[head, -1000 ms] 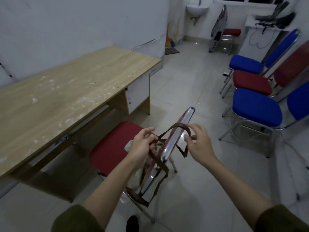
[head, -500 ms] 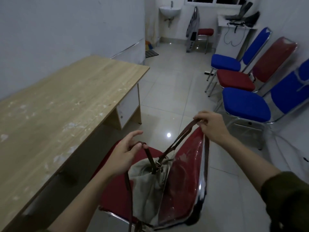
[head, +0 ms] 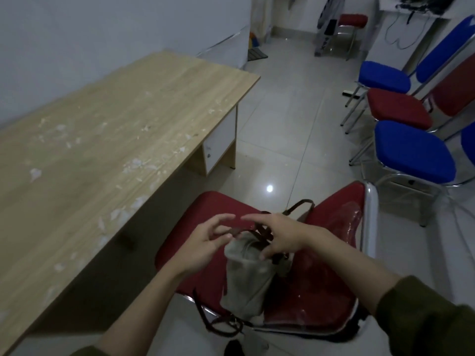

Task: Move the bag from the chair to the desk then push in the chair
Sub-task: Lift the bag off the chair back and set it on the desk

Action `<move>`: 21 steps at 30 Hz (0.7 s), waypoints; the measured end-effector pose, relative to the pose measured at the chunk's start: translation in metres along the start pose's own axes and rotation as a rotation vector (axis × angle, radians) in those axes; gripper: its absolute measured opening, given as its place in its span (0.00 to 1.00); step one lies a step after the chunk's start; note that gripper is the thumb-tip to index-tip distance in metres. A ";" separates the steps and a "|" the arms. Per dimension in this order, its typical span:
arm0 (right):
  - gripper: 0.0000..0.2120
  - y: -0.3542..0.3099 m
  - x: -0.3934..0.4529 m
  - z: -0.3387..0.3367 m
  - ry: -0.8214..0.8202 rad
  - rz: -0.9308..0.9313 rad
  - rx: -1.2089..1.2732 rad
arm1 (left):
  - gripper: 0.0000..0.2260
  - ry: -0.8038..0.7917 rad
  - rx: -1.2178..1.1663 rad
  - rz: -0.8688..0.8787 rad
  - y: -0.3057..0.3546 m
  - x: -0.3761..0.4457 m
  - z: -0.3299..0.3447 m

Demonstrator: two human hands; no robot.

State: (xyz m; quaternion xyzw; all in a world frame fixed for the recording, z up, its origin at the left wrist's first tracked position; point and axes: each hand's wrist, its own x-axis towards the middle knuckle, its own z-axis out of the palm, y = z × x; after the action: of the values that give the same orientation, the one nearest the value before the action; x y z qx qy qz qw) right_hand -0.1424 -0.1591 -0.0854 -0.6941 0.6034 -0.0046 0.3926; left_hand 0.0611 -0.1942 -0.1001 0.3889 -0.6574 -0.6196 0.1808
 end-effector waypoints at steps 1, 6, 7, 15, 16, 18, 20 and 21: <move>0.29 0.000 0.002 0.007 -0.023 -0.022 -0.041 | 0.17 -0.039 -0.016 -0.013 -0.006 -0.001 0.006; 0.07 0.006 -0.012 0.000 0.106 0.012 -0.018 | 0.15 -0.171 -0.183 -0.105 -0.016 0.007 0.024; 0.11 0.009 -0.018 -0.007 0.135 0.026 0.007 | 0.13 -0.164 -0.190 -0.138 -0.018 0.012 0.028; 0.22 0.008 -0.069 -0.046 0.360 0.084 0.072 | 0.18 -0.288 0.426 -0.056 -0.058 0.062 0.078; 0.19 0.007 -0.074 -0.048 0.388 0.074 0.083 | 0.18 -0.298 0.462 -0.053 -0.061 0.064 0.084; 0.16 0.004 -0.083 -0.053 0.425 0.049 0.105 | 0.13 -0.308 0.521 -0.079 -0.071 0.069 0.093; 0.15 0.001 -0.092 -0.056 0.448 0.030 0.116 | 0.05 -0.247 0.494 -0.095 -0.076 0.066 0.097; 0.15 0.001 -0.095 -0.057 0.457 0.021 0.124 | 0.05 -0.200 0.459 -0.097 -0.077 0.064 0.096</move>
State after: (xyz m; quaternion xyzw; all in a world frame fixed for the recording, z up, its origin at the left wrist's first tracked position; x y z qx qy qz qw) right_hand -0.1967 -0.1094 -0.0025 -0.6432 0.6824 -0.1945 0.2878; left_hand -0.0268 -0.1712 -0.2049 0.3876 -0.7762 -0.4972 -0.0081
